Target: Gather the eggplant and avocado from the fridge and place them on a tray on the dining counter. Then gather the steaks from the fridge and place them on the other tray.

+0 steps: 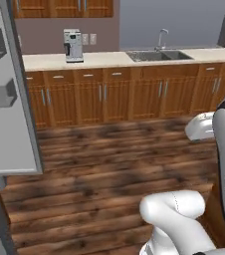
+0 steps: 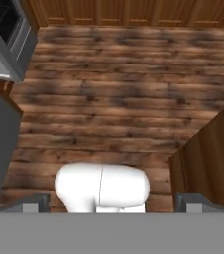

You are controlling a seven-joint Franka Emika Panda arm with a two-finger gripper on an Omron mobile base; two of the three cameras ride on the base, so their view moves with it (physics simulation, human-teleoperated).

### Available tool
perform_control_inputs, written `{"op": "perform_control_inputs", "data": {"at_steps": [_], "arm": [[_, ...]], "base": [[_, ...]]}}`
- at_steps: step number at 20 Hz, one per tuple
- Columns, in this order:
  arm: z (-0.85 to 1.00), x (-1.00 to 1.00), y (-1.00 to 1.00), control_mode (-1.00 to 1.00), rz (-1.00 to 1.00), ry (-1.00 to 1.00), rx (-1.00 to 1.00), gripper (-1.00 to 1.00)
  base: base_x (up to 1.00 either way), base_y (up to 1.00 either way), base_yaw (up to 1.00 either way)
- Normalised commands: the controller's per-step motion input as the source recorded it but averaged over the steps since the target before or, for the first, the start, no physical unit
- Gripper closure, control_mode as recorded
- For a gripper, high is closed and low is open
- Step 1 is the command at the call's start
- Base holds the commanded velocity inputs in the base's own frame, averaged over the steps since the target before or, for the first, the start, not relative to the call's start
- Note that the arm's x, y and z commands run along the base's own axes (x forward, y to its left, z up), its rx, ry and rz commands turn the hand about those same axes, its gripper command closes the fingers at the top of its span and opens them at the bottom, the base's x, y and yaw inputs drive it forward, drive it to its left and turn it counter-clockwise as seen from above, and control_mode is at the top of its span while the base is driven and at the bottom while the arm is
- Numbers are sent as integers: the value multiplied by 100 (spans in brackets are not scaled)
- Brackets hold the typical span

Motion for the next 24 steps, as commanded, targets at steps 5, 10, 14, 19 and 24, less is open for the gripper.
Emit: {"op": "perform_control_inputs", "data": {"at_steps": [5,10,14,19,24], "arm": [[0,0,0,100,0,0,0,-100],[0,0,0,100,0,0,0,-100],[0,0,0,100,0,0,0,-100],[0,0,0,100,0,0,0,-100],[0,0,0,100,0,0,0,-100]], "base": [[81,7,66],[29,-1,94],[45,-11,91],[74,-35,75],[61,-22,70]]}}
